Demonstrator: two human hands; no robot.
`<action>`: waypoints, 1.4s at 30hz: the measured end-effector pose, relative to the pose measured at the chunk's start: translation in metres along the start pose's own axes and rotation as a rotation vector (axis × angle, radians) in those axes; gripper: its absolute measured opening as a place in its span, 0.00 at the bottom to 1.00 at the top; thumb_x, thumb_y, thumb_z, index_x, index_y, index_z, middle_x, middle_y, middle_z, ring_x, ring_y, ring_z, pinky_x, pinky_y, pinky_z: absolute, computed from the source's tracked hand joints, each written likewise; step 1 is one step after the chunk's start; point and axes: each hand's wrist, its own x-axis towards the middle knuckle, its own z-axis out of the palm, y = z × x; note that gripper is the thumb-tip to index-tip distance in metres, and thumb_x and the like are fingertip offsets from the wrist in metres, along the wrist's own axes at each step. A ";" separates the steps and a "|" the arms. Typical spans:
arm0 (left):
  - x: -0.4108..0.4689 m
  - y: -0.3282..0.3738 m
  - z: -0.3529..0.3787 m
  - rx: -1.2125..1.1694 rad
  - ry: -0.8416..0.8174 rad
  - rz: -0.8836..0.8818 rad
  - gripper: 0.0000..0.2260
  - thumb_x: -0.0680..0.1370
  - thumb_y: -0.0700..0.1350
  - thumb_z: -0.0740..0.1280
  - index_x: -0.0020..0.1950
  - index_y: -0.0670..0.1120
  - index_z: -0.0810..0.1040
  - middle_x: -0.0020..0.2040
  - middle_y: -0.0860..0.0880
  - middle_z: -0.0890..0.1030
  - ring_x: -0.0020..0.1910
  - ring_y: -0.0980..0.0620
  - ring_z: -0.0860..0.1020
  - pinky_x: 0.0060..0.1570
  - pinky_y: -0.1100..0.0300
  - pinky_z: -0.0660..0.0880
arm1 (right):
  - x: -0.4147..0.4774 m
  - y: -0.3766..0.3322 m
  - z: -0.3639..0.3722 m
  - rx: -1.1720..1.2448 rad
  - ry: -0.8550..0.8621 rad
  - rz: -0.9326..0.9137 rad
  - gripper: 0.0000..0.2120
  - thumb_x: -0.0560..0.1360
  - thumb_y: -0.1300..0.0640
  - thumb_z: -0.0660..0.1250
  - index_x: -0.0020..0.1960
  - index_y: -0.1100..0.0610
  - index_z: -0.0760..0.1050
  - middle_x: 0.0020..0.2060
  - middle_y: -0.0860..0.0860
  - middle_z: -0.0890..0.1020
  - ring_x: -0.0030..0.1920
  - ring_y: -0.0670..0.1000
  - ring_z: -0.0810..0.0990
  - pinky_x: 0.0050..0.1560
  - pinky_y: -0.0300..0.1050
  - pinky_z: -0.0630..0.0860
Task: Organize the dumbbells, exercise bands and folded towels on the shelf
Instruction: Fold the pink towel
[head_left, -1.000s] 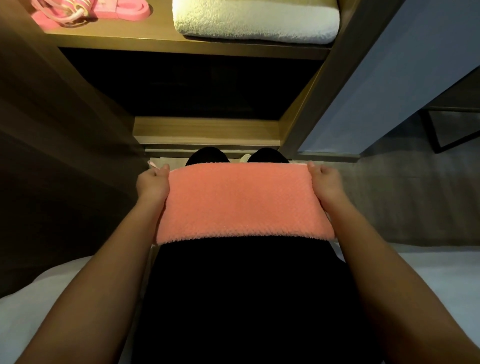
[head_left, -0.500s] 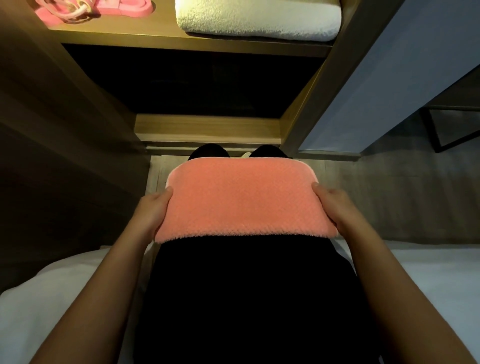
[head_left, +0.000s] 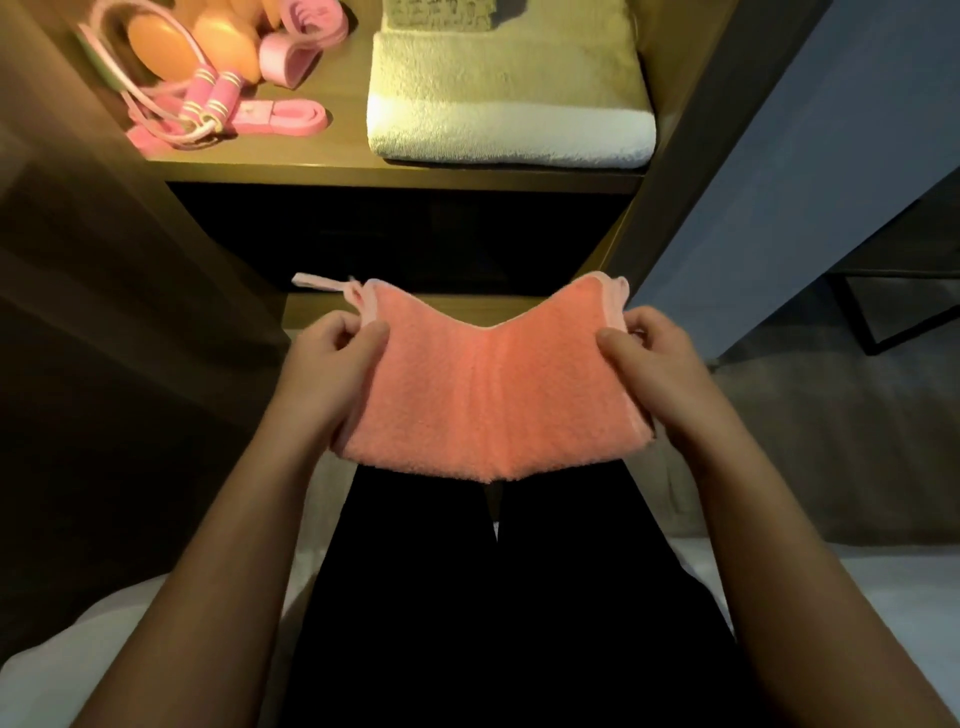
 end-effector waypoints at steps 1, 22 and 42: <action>-0.002 0.009 0.006 -0.009 -0.011 0.026 0.14 0.80 0.51 0.62 0.52 0.41 0.77 0.51 0.42 0.79 0.51 0.41 0.78 0.50 0.46 0.75 | -0.001 -0.008 0.005 0.004 -0.005 -0.052 0.04 0.78 0.54 0.63 0.48 0.54 0.73 0.39 0.47 0.75 0.38 0.46 0.73 0.36 0.44 0.68; 0.001 0.019 0.052 -0.017 -0.151 0.191 0.09 0.76 0.50 0.69 0.51 0.46 0.79 0.45 0.50 0.82 0.44 0.54 0.80 0.41 0.65 0.76 | -0.004 -0.012 0.051 0.291 -0.240 -0.131 0.14 0.81 0.55 0.57 0.51 0.53 0.83 0.48 0.48 0.83 0.51 0.46 0.81 0.59 0.48 0.76; 0.018 0.009 0.022 0.150 0.176 0.715 0.09 0.76 0.44 0.54 0.44 0.40 0.70 0.34 0.48 0.72 0.31 0.52 0.70 0.30 0.58 0.65 | 0.006 0.014 0.032 0.148 -0.008 -0.284 0.23 0.74 0.60 0.71 0.65 0.44 0.69 0.62 0.43 0.73 0.62 0.40 0.72 0.61 0.42 0.75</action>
